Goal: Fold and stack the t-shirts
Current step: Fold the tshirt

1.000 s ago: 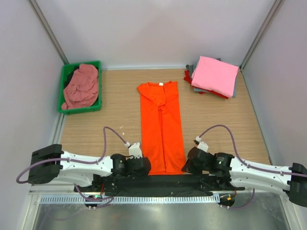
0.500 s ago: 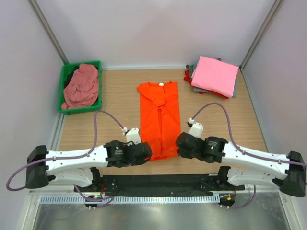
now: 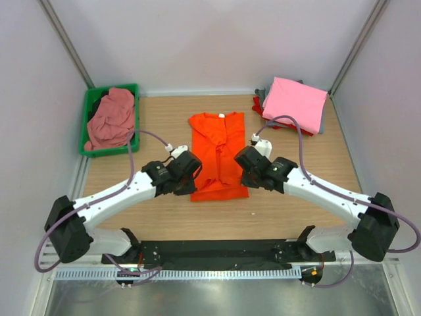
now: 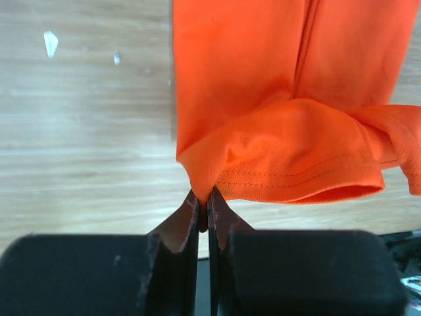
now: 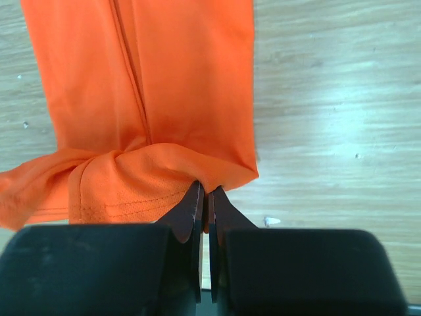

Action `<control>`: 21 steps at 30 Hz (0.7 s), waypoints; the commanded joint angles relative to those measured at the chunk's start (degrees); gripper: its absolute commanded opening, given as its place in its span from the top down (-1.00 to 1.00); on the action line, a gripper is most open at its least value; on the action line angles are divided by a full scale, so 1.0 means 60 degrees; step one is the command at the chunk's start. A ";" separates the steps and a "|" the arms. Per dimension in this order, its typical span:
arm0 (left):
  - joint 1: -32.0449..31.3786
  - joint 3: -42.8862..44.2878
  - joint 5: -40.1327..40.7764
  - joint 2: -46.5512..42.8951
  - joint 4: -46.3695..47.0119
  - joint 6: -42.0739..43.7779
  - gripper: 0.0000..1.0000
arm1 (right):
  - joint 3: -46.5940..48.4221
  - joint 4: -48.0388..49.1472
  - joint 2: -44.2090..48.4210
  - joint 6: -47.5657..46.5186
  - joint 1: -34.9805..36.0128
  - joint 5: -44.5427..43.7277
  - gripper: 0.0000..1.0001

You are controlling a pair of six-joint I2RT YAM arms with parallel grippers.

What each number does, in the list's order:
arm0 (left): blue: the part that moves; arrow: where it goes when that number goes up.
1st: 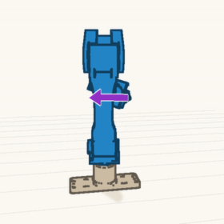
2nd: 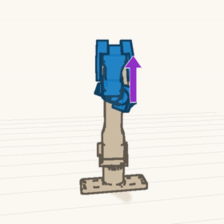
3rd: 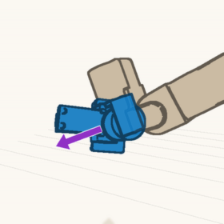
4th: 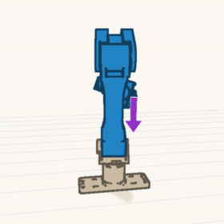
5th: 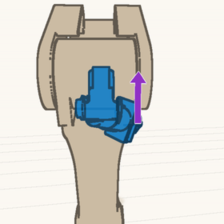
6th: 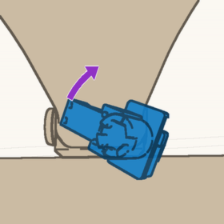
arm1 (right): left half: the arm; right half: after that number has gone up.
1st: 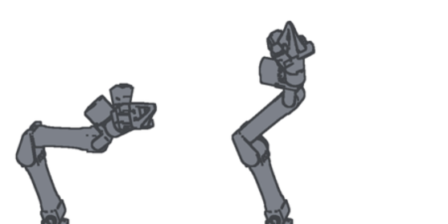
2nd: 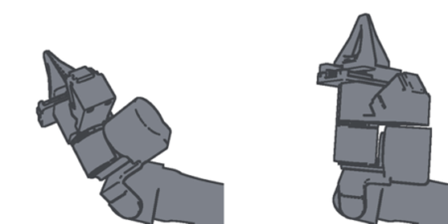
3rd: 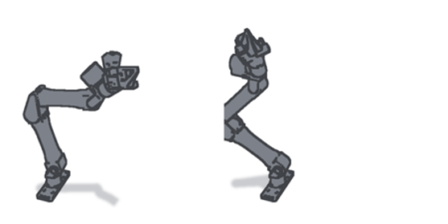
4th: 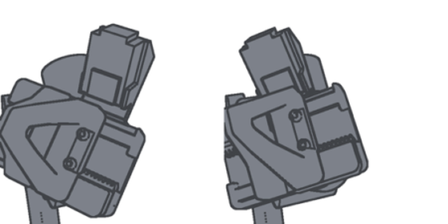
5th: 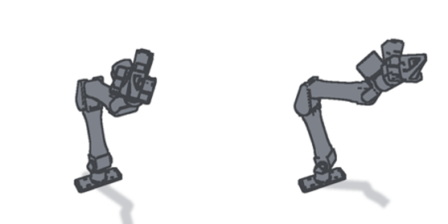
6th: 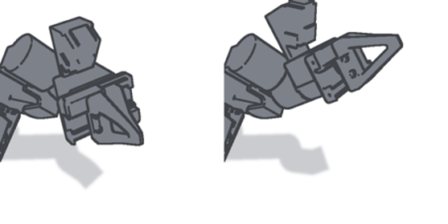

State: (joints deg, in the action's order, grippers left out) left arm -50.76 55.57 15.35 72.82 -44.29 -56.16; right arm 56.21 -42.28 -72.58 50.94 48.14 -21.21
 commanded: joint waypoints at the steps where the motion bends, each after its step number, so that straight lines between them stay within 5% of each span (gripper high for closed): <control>1: 0.0796 0.0727 -0.0771 0.0911 0.0219 0.1405 0.90 | 0.0694 0.0162 -0.0499 -0.0915 -0.0375 -0.0083 0.97; 21: 0.2659 0.4375 -0.1533 0.4665 -0.0542 0.3867 0.96 | 0.2146 0.0865 -0.2991 -0.2849 -0.2324 0.0972 0.98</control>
State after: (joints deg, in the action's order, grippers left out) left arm -36.18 78.89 6.42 99.74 -45.17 -36.01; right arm 66.11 -38.37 -89.58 37.21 35.42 -15.59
